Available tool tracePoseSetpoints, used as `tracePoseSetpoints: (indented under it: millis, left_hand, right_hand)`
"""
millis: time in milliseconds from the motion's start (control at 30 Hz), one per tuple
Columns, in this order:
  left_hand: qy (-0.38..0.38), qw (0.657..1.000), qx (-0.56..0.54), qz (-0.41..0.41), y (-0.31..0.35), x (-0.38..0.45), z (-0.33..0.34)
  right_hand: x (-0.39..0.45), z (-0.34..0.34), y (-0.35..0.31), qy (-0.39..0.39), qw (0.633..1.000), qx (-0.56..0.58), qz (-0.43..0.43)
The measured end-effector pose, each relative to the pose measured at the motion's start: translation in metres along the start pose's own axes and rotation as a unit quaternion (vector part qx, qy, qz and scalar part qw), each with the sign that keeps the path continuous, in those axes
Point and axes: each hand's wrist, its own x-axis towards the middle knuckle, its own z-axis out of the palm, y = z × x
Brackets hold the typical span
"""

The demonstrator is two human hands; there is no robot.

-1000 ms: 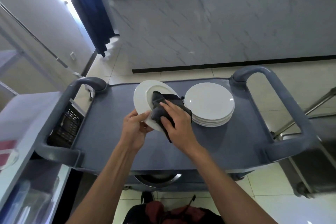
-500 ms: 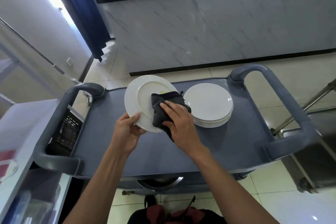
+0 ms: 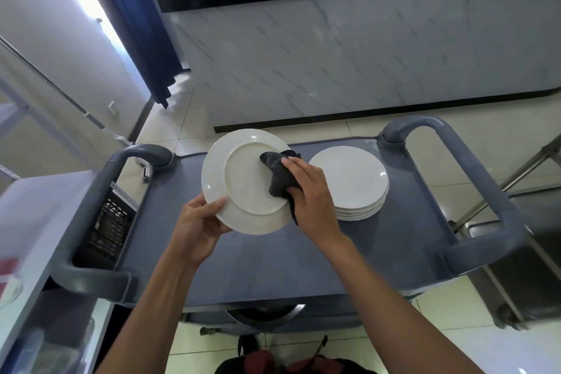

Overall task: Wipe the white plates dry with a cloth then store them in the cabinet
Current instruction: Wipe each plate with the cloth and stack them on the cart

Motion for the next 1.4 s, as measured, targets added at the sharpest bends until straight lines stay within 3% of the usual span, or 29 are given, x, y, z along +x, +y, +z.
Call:
tracePoseSetpoints:
  millis: [200,433,733,967,1100,1233,1400]
  left_hand:
    - [-0.028,0.999,0.013,-0.016,-0.002,-0.001,-0.009]
    - [-0.114,0.986,0.114,-0.046,0.000,-0.003,-0.009]
    - [-0.083,0.976,0.203,0.001,0.013,0.004,0.027]
    - [-0.051,0.947,0.307,0.085,0.031,0.025,0.065]
    - [-0.048,0.876,0.452,0.163,0.028,0.047,0.088]
    - [-0.053,0.764,0.607,0.213,0.018,0.063,0.122]
    - [-0.076,0.669,0.687,0.274,-0.003,0.074,0.159]
  right_hand:
    - [0.021,-0.008,0.000,0.007,0.999,0.034,0.039]
    - [0.034,-0.018,-0.003,-0.006,0.997,0.051,0.060]
    - [0.038,-0.042,-0.003,0.035,0.993,0.083,0.077]
    - [0.035,-0.077,0.004,0.083,0.989,0.070,0.100]
    - [0.025,-0.101,0.013,0.097,0.984,0.058,0.135]
    - [0.010,-0.121,0.026,0.118,0.979,0.029,0.166]
    - [-0.010,-0.142,0.034,0.122,0.974,0.000,0.191]
